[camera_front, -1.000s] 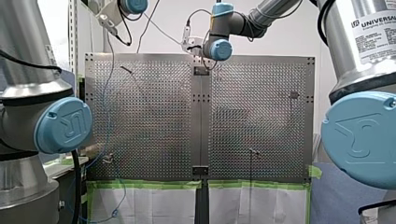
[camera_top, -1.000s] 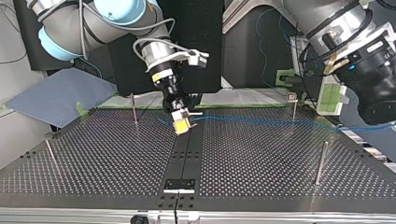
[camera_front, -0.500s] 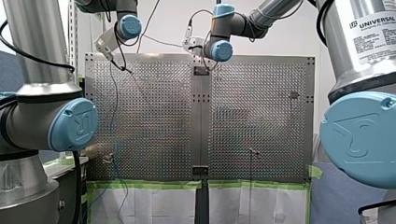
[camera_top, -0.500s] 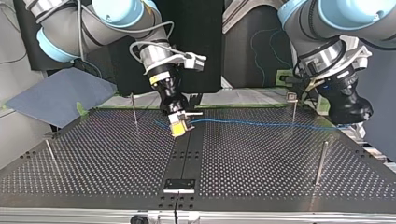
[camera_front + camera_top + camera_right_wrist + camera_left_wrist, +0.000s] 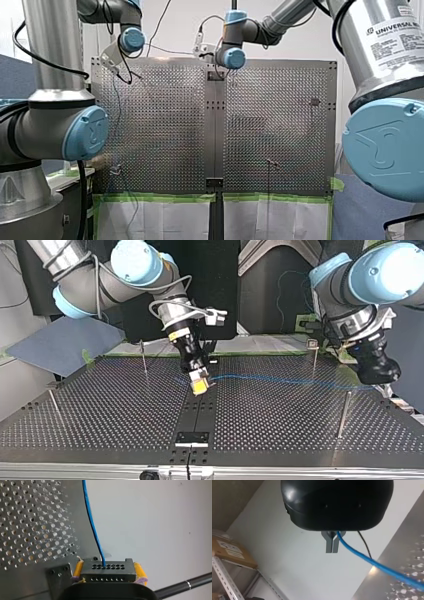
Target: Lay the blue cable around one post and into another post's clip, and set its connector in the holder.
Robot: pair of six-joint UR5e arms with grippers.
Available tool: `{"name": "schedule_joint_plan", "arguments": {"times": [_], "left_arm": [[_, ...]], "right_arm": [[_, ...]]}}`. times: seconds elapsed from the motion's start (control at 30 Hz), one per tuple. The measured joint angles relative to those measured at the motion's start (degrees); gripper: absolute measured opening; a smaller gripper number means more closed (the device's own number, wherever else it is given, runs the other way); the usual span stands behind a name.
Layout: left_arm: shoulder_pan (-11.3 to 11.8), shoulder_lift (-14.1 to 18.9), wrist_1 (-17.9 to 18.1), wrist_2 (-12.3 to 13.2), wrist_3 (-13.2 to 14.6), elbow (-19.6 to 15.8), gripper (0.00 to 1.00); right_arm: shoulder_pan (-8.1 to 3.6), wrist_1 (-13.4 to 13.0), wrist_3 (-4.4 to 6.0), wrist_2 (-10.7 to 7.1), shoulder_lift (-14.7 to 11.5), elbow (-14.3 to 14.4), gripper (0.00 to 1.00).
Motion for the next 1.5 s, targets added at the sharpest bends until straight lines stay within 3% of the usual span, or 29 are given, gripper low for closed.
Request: {"name": "schedule_joint_plan", "arguments": {"times": [0.3,0.47,0.8,1.23,1.5], "left_arm": [[4.58,-3.03,2.17,4.56,-4.58,0.87,0.00],[7.10,-4.62,3.07,7.10,-7.08,1.69,0.00],[12.47,-7.93,6.24,12.48,-9.72,2.38,0.00],[19.01,-13.77,7.82,18.99,-9.80,4.84,0.00],[22.73,-17.30,8.15,22.74,-7.26,5.27,0.00]], "right_arm": [[0.49,1.42,-0.07,-0.88,2.83,-4.50,0.00],[0.77,1.95,-0.12,-1.29,3.54,-5.53,0.00],[2.08,4.06,-0.49,-1.74,7.51,-10.60,0.00],[3.49,5.07,-1.18,-0.83,11.39,-14.89,0.00],[3.73,5.01,-1.39,0.30,13.11,-16.03,0.00]]}}
